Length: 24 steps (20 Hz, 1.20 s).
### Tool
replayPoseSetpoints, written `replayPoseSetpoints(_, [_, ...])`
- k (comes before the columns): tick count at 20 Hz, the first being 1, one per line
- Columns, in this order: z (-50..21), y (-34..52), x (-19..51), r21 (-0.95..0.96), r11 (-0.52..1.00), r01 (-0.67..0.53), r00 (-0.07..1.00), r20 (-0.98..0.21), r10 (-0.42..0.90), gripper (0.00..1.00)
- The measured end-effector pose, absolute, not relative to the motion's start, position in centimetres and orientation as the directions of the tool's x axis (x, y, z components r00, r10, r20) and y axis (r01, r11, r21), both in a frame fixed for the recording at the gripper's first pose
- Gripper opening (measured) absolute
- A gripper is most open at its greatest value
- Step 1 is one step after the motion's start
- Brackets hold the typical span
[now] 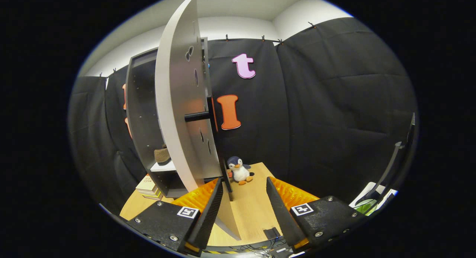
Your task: Open the shoe cabinet door, grab the shoes and put them into the shoe cabinet, then close the shoe cabinet door.
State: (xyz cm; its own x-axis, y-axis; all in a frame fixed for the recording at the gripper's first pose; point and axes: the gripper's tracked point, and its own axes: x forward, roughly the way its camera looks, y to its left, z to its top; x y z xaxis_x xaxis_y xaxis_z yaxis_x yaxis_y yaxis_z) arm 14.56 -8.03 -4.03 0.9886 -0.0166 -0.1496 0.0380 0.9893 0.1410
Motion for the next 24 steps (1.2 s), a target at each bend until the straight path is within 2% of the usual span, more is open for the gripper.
replayPoseSetpoints(11, [-3.5,-0.3,14.5,0.120,0.978,-0.173,0.975,-0.117,0.187,0.76])
replayPoseSetpoints(20, [-3.3,5.8,16.3,0.105,0.935,-0.337,0.933,-0.095,0.347,0.80])
replayPoseSetpoints(24, [-3.3,9.0,17.4,0.132,0.904,-0.407,0.905,-0.078,0.419,0.85])
